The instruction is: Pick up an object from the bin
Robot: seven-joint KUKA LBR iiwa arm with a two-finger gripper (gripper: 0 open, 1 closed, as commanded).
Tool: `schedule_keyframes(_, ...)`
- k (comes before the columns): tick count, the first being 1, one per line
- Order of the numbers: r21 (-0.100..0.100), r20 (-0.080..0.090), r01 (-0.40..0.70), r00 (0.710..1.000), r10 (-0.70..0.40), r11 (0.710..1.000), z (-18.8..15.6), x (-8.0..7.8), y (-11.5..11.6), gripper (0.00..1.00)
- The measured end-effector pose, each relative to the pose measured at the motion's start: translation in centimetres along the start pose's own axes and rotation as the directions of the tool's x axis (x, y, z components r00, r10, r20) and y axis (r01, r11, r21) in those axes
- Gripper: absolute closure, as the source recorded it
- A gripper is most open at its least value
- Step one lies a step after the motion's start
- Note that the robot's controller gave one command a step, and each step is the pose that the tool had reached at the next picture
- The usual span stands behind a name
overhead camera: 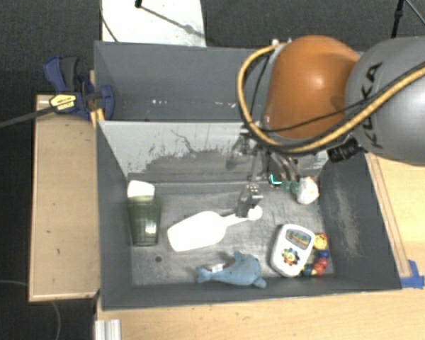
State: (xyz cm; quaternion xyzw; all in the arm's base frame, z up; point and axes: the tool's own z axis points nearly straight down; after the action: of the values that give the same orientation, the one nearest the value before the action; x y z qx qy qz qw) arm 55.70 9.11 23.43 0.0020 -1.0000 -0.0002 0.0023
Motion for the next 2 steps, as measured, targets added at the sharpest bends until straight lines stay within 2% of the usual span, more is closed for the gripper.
schedule_keyframes(1,-0.001,0.008,-0.003,1.0,0.003,1.0,-0.4,-0.2,-0.1,0.0)
schedule_keyframes(2,0.001,0.016,0.145,0.989,-0.145,0.989,3.8,1.0,1.3,0.0)
